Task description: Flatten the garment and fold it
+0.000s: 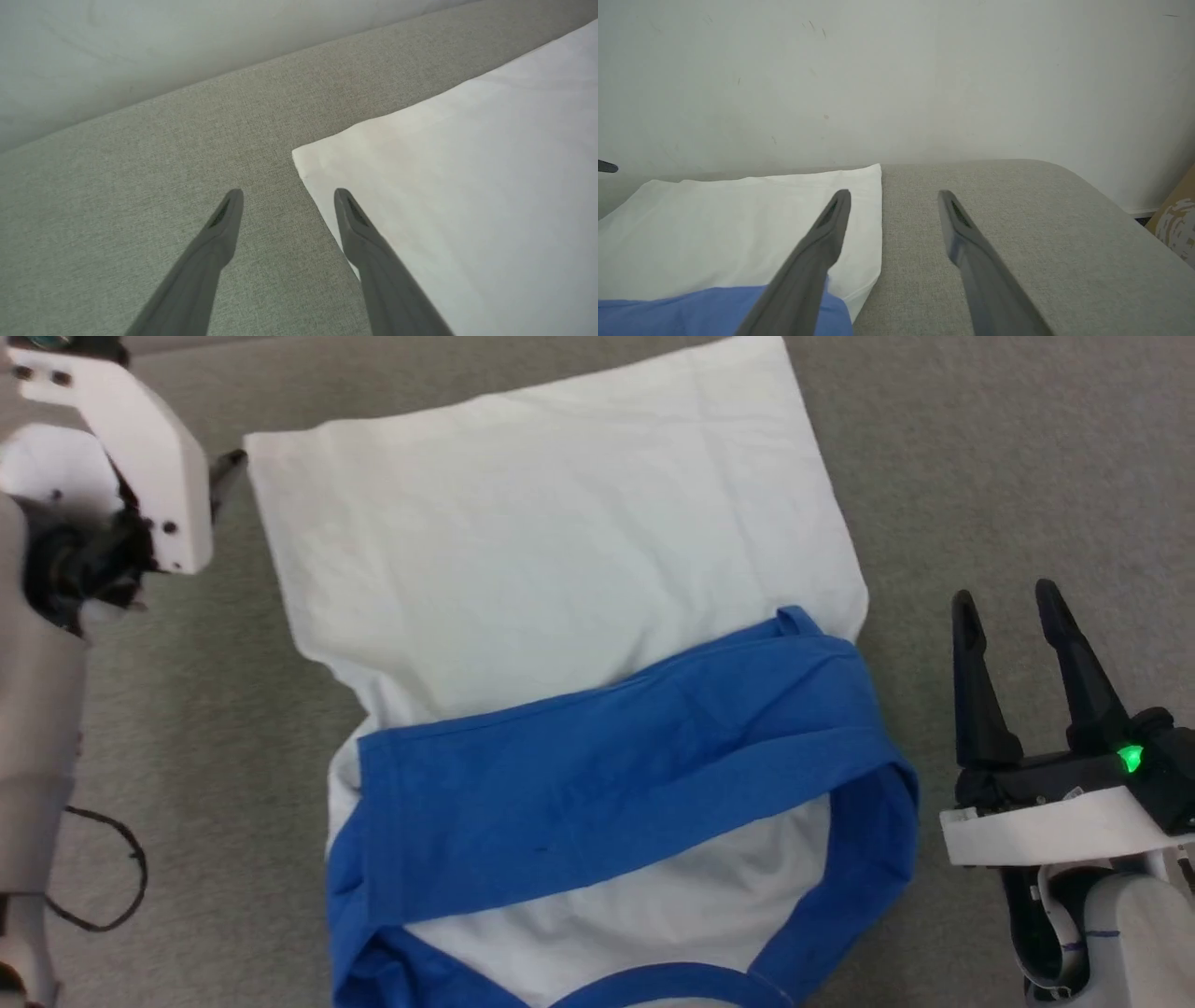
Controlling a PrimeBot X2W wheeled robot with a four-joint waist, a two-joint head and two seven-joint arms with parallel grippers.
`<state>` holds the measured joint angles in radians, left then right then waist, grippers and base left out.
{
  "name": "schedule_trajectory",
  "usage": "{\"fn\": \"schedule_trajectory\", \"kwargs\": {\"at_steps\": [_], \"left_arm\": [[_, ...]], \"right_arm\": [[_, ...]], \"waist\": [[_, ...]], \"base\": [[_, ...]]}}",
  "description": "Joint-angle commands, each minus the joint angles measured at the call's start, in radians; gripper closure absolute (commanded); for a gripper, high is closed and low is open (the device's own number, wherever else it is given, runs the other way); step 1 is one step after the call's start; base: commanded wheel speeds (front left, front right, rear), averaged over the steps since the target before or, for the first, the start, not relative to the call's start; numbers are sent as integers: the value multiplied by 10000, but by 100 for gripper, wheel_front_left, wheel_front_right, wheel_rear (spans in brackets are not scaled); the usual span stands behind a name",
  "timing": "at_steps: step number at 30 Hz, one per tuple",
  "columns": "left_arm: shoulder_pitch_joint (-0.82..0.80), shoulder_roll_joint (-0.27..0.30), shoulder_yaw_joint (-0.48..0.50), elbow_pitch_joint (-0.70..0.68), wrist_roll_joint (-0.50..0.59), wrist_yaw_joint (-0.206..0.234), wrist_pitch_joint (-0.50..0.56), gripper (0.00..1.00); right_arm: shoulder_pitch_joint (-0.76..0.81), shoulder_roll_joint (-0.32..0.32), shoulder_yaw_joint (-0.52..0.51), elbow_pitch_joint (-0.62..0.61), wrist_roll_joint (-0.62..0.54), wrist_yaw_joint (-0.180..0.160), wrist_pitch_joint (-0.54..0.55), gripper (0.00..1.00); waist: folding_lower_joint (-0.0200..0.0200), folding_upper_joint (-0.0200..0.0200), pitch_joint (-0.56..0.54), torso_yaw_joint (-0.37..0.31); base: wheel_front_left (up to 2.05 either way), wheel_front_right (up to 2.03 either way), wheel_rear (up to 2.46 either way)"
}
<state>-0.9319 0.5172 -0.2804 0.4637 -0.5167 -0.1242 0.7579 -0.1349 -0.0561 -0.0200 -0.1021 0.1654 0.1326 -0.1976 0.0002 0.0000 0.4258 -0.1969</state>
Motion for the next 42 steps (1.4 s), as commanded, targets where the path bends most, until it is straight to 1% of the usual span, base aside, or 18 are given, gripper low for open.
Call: {"fn": "schedule_trajectory", "kwargs": {"at_steps": [1,4,6,11,16,17,18,19,21,22,25,29,31,34,37,40,42], "left_arm": [[-267,137,2,137,-249,-64,330,0],[-528,330,62,326,-600,-64,1008,0],[-629,444,83,345,-750,-64,1243,0],[-796,665,98,472,-652,14,1176,0],[-642,657,-48,670,-703,57,1430,0],[-596,634,-80,660,-789,44,1507,4],[-554,601,-84,635,-914,29,1546,70],[-515,519,-14,615,-1116,20,1532,100],[-425,289,190,611,-1504,38,1447,100],[-399,242,233,562,-1530,58,1294,100],[-313,380,12,410,-1088,36,583,100],[-138,275,-205,147,-788,-8,-802,100],[-16,240,-384,-100,-627,-30,-1608,100],[246,224,-683,-491,-406,-49,-2763,100],[574,161,-962,-964,-260,-56,-3741,100],[936,-25,-1305,-1587,-333,-60,-4483,100],[1178,-113,-1694,-1984,-423,-62,-4762,100]], "right_arm": [[-125,43,48,127,85,-19,-111,0],[-183,52,105,326,189,-19,-229,0],[-222,54,133,453,310,-19,-298,0],[-308,56,183,691,436,-19,-428,0],[-377,57,210,846,439,-19,-500,0],[-388,57,194,874,426,-19,-508,0],[-399,57,176,902,410,-19,-513,0],[-403,57,151,939,377,-19,-516,0],[-389,57,77,1027,289,-19,-493,0],[-379,57,27,1069,241,-19,-461,0],[-370,58,-59,1146,97,-19,-281,0],[-341,43,-200,1045,-114,-19,112,0],[-370,-139,-303,891,-80,-19,481,0],[-559,-791,-215,644,168,-19,1411,0],[-992,-1698,45,471,753,-19,2831,0],[-1709,-2841,431,388,1500,-19,4435,0],[-2311,-3540,780,436,2022,-19,5526,0]], "waist": [[-2,0,779,-789],[-2,0,929,-932],[-2,0,1010,-1009],[-2,0,1191,-1099],[-2,0,1229,-1103],[-2,0,1228,-1092],[-2,0,1224,-1080],[-2,0,1208,-1058],[-2,0,1113,-979],[-2,0,1051,-931],[-2,0,764,-734],[-2,0,186,-320],[-2,0,-81,-49],[-2,0,-384,366],[-2,0,-558,840],[-2,0,-501,1360],[-2,0,-361,1681]], "base": [[0,0,0],[0,0,0],[0,0,0],[0,0,0],[0,0,0],[0,0,0],[0,0,0],[0,0,0],[0,0,0],[0,0,0],[0,0,0],[0,0,0],[0,0,0],[0,0,0],[0,0,0],[0,0,0],[0,0,0]]}}
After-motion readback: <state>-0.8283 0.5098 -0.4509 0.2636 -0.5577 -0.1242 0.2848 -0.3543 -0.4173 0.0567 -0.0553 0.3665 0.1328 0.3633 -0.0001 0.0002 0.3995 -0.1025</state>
